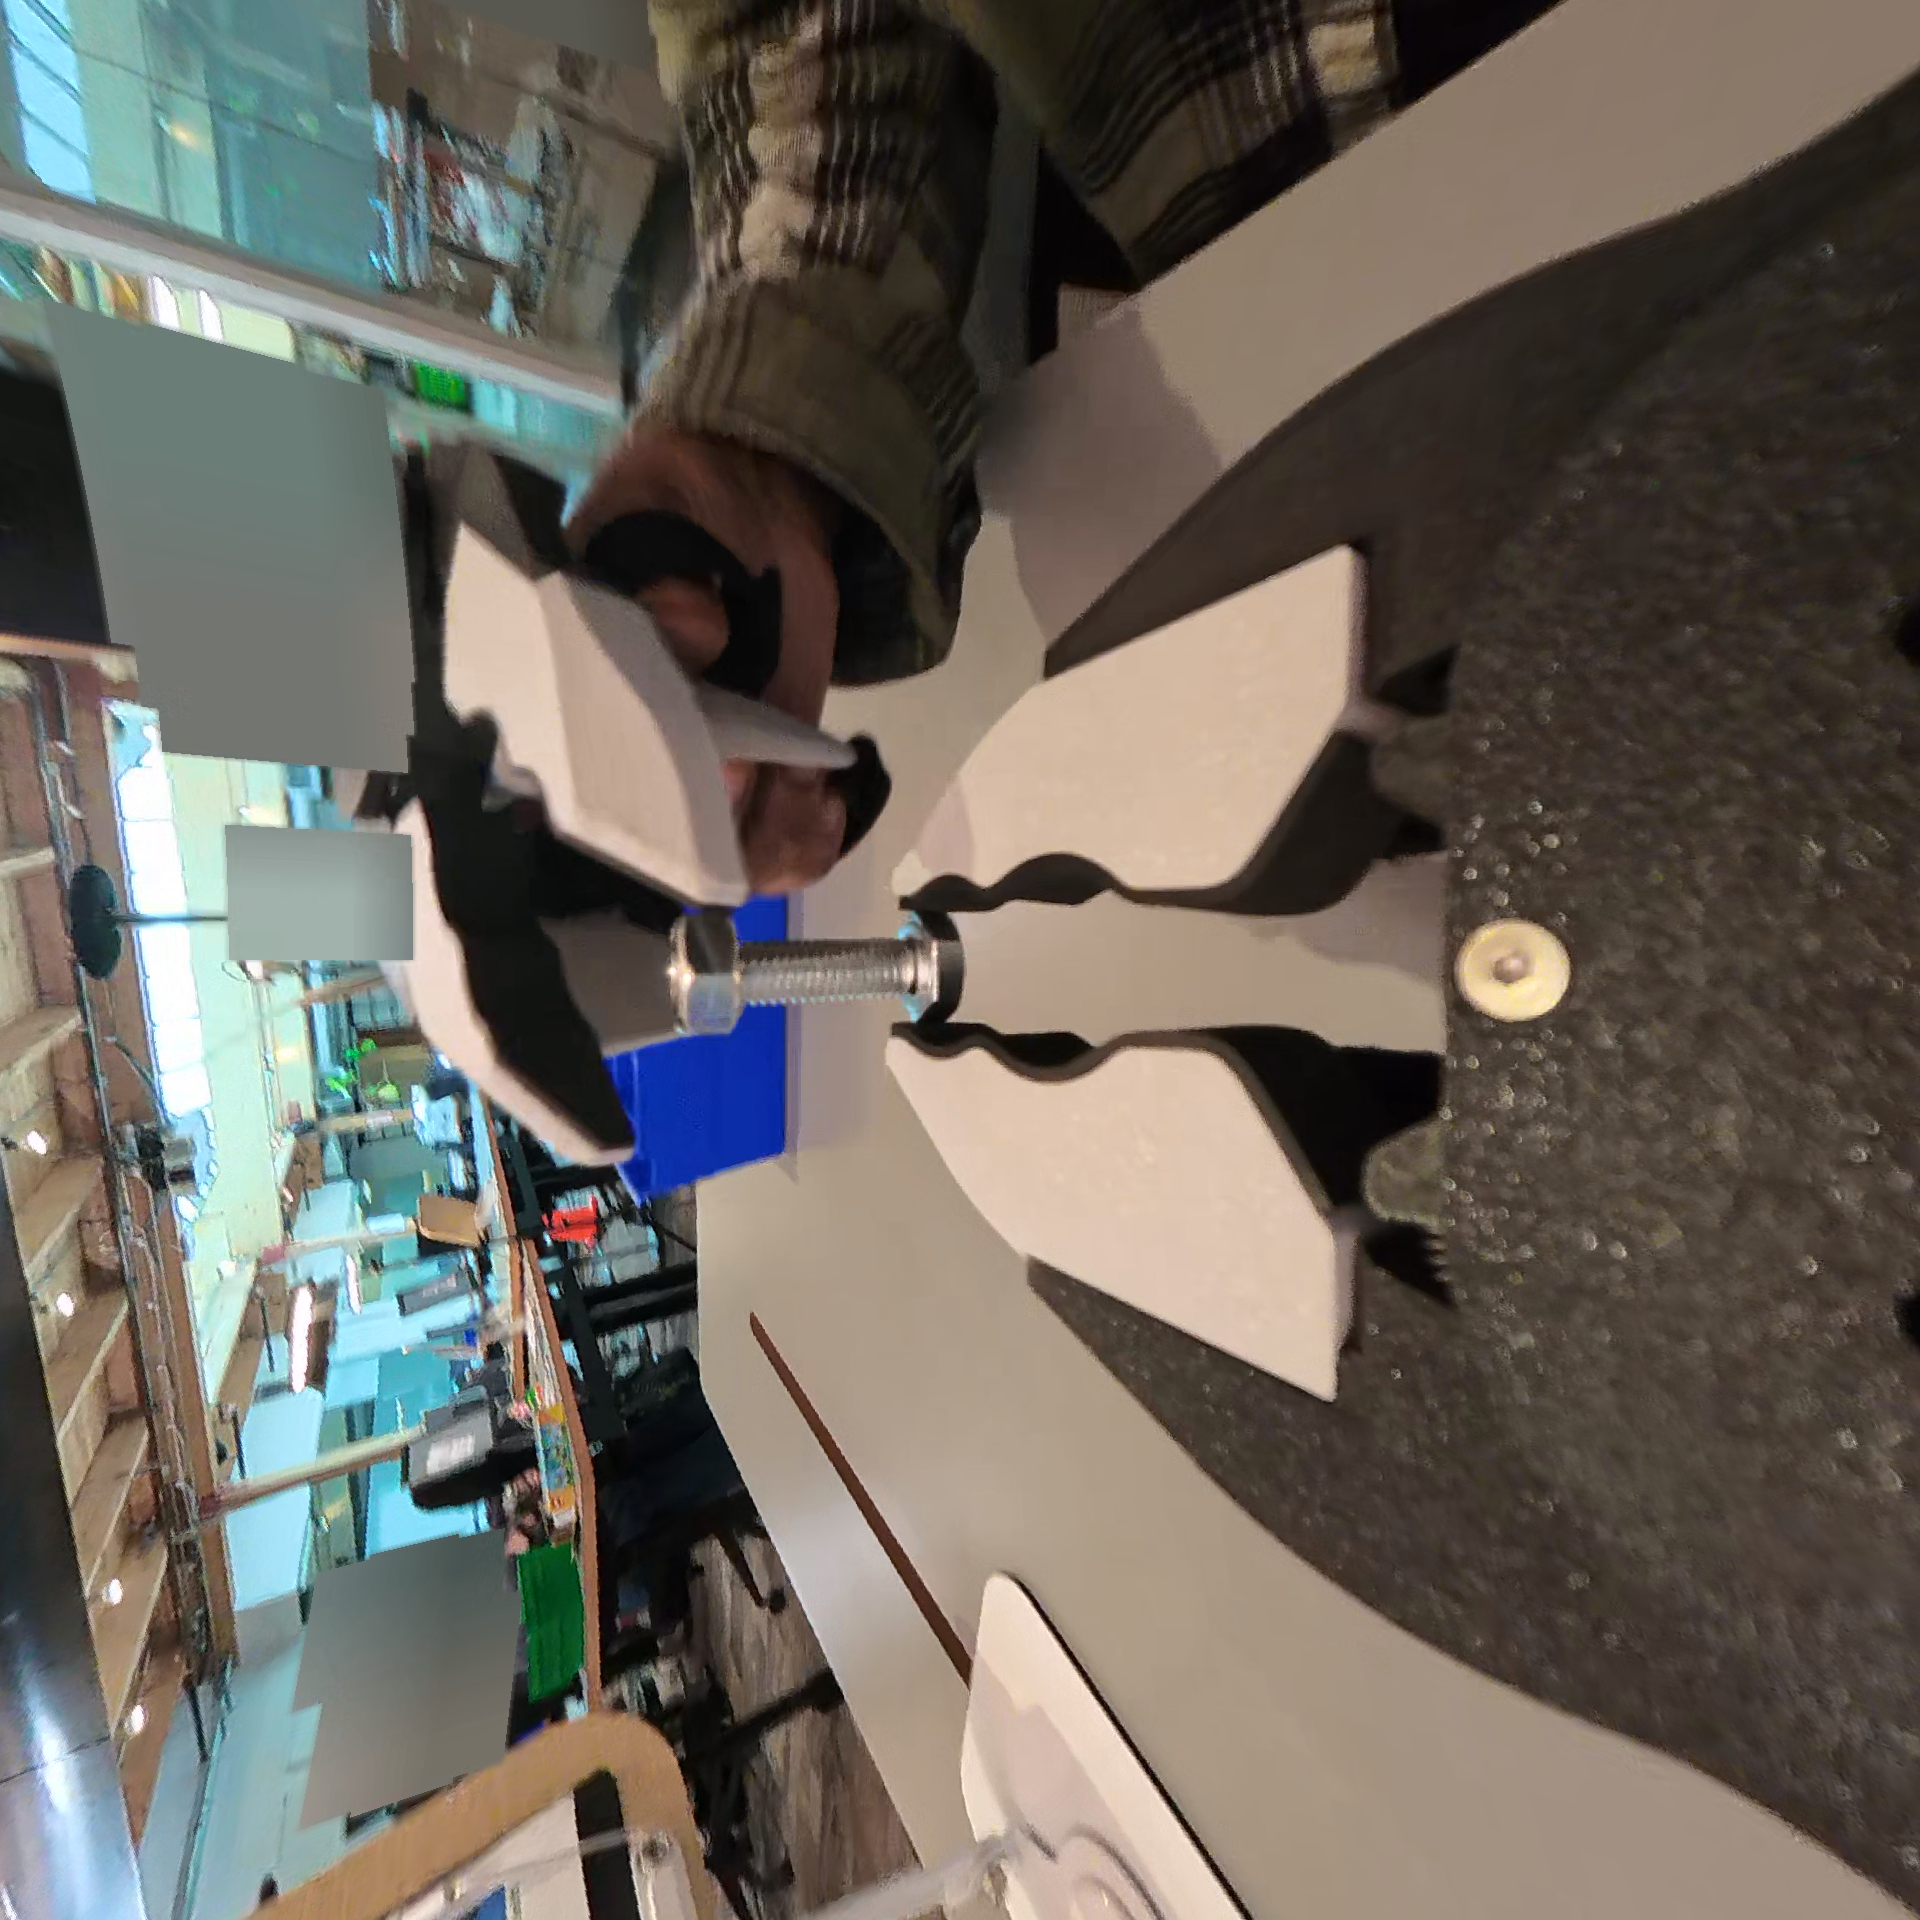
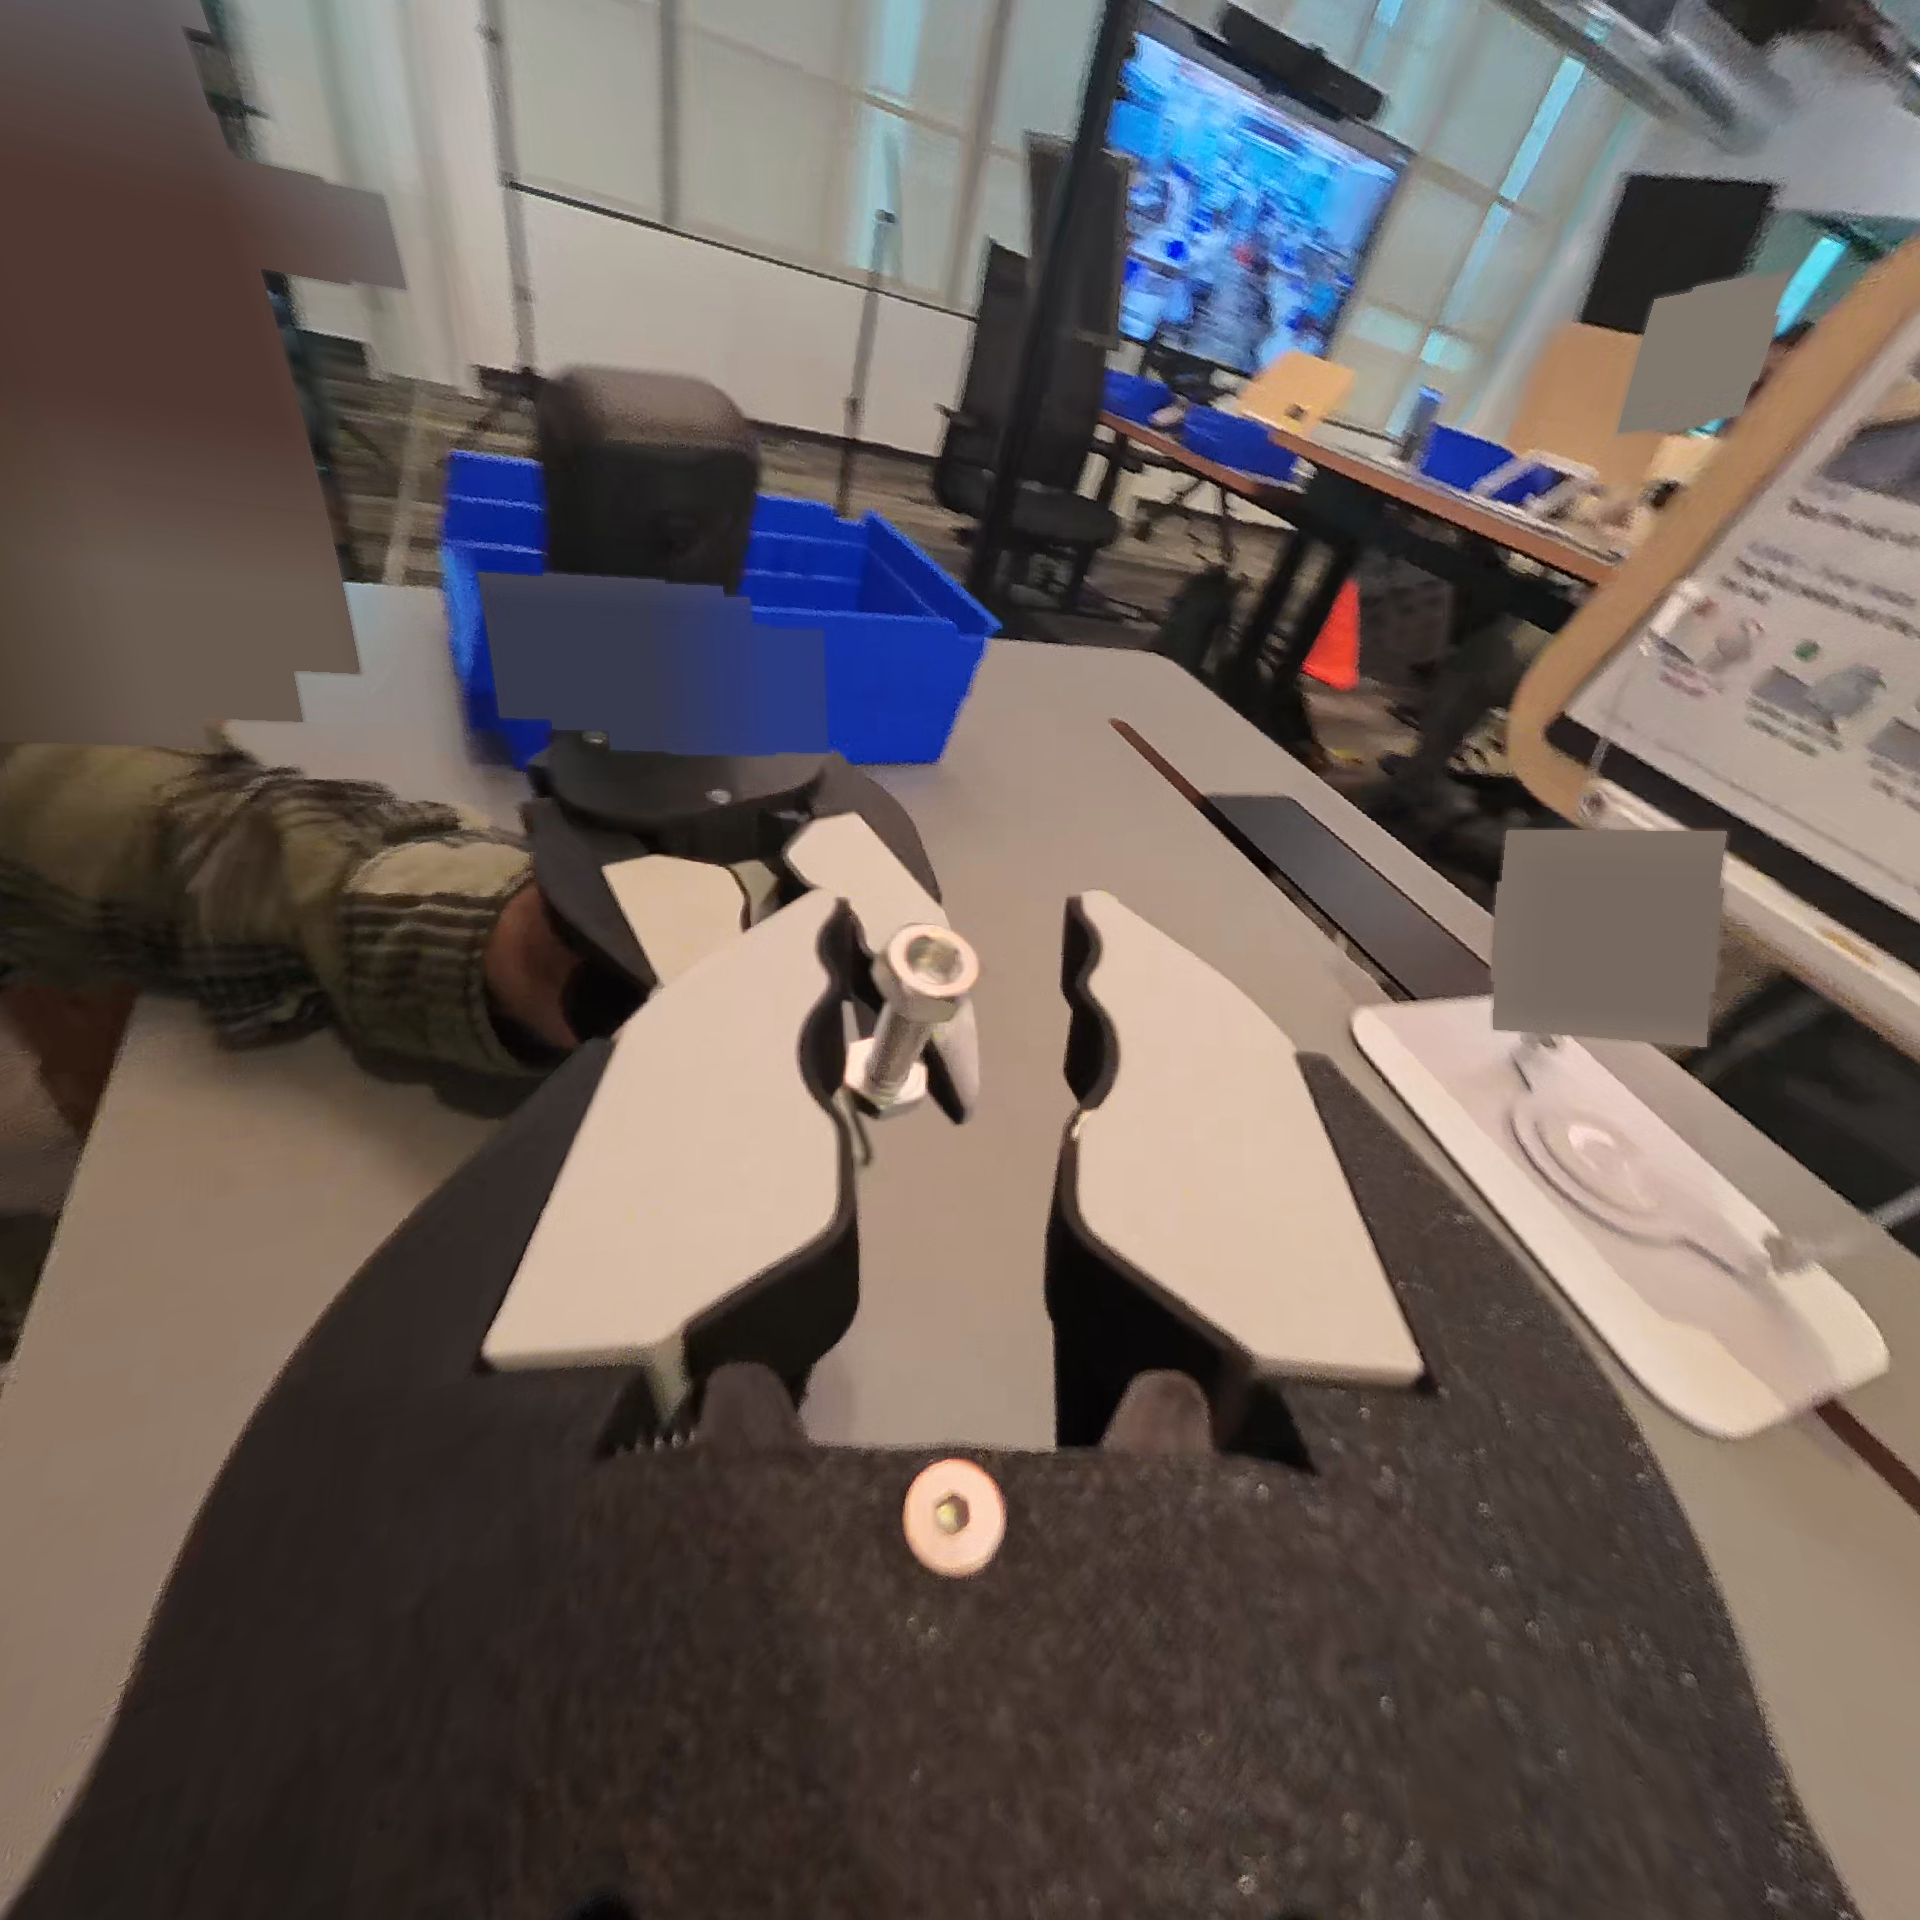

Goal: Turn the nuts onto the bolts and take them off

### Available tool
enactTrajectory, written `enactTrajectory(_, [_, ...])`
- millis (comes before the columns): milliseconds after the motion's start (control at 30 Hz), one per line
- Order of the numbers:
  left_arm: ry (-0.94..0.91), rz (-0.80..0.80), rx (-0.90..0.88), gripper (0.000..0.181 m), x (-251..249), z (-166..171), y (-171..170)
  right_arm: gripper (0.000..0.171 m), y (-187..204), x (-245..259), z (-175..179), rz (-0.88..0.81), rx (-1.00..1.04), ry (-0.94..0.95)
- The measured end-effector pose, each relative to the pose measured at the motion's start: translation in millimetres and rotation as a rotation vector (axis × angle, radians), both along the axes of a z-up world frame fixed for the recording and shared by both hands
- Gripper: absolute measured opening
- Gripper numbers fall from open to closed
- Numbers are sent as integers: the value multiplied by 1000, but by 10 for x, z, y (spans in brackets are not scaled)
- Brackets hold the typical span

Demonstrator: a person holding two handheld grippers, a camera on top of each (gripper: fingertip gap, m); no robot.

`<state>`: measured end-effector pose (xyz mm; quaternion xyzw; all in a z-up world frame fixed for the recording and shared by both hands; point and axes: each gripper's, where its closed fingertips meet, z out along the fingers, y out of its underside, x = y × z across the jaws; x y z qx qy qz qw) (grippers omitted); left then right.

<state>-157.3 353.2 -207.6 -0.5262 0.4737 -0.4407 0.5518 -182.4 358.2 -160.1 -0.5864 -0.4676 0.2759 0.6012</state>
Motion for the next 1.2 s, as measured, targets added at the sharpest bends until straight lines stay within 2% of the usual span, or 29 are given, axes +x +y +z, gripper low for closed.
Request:
enactTrajectory(100, [-54, -139, -51, 20, 1, 38, -121, 37, -196, 73, 178, 331, 0, 29])
enactTrajectory(167, [-91, -238, -72, 20, -4, 73, -226, 40, -397, 142, 210, 619, -100, 17])
enactTrajectory(233, [-106, -317, -85, 20, -6, 93, -321, 43, -525, 196, 267, 827, -180, 30])
enactTrajectory(367, [-89, -393, -63, 20, 16, 77, -452, 53, -531, 62, 133, 916, -207, -58])
enactTrajectory(467, [-82, -408, -58, 20, 27, 65, -483, 48, -572, -13, 15, 966, -232, -100])
enactTrajectory(500, [-83, -411, -58, 20, 24, 68, -486, 41, -578, -25, -14, 975, -238, -109])
enactTrajectory(700, [-82, -407, -55, 20, 22, 70, -483, 20, -595, -46, -89, 998, -270, -109])
enactTrajectory(833, [-69, -356, -47, 20, 31, 53, -422, 19, -512, -66, -101, 925, -295, -78])
enactTrajectory(1200, [37, 15, 56, 20, -3, -22, -10, 19, -84, -111, -154, 289, -127, -2])
